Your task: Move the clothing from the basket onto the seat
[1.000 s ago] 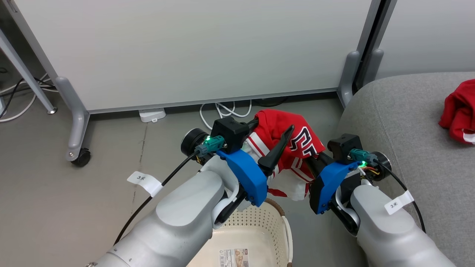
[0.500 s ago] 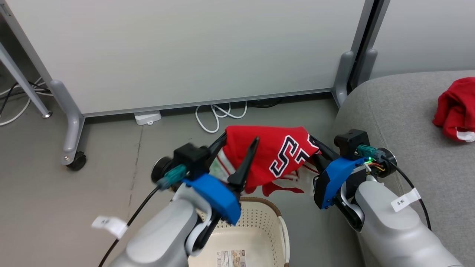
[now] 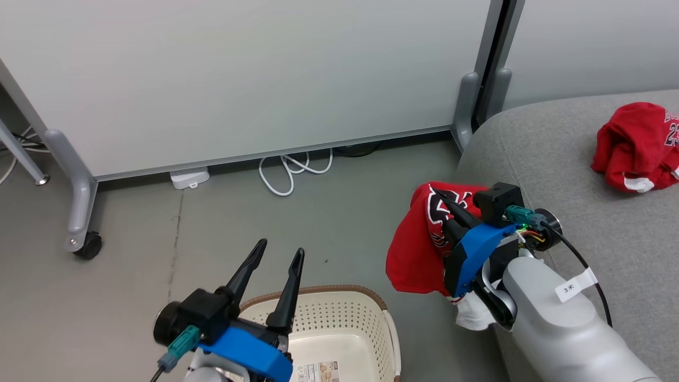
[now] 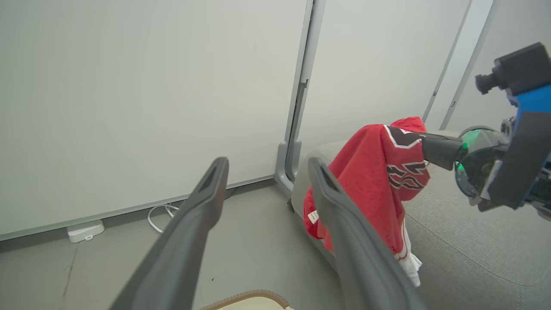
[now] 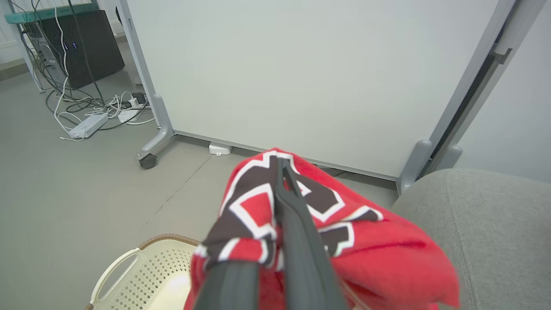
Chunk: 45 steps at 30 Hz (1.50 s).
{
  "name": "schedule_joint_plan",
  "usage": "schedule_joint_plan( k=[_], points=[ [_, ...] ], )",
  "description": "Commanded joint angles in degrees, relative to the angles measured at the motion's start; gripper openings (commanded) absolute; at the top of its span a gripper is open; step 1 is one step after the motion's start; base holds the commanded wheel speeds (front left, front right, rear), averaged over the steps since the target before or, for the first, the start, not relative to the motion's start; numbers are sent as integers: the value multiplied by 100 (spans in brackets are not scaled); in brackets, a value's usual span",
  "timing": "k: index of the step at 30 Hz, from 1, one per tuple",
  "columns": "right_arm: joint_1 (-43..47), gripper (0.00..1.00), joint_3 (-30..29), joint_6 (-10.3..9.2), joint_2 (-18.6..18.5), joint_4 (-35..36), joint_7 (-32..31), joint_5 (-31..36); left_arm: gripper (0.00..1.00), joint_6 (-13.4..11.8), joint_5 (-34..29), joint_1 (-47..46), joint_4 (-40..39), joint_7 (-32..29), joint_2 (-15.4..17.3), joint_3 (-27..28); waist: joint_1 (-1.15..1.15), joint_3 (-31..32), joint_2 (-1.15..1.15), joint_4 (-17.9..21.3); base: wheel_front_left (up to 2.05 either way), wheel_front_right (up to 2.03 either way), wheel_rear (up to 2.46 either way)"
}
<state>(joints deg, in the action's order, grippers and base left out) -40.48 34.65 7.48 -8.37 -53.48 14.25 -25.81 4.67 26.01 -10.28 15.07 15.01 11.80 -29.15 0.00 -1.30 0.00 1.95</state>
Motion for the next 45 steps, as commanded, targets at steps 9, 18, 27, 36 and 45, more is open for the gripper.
schedule_joint_plan(
  k=[9,18,27,36,45],
  points=[
    [-31,0,27,3,-13,50,57,-74,100,221,-452,447,-114,24,-294,634,0,-8,0,166,0,0,0],
    [-89,0,81,3,66,185,60,-81,100,292,-650,569,-236,20,-393,914,0,-107,0,746,0,0,0],
    [-84,0,42,3,46,415,77,-106,100,294,-669,480,-364,20,-319,816,0,-231,0,1608,0,0,0],
    [71,0,-133,3,-1,570,92,-66,100,279,-659,468,-422,19,-240,827,0,-307,0,2239,0,0,0],
    [146,0,-337,3,-31,644,98,-29,100,279,-690,430,-458,20,-233,762,0,-424,0,2402,0,0,0]
  ],
)
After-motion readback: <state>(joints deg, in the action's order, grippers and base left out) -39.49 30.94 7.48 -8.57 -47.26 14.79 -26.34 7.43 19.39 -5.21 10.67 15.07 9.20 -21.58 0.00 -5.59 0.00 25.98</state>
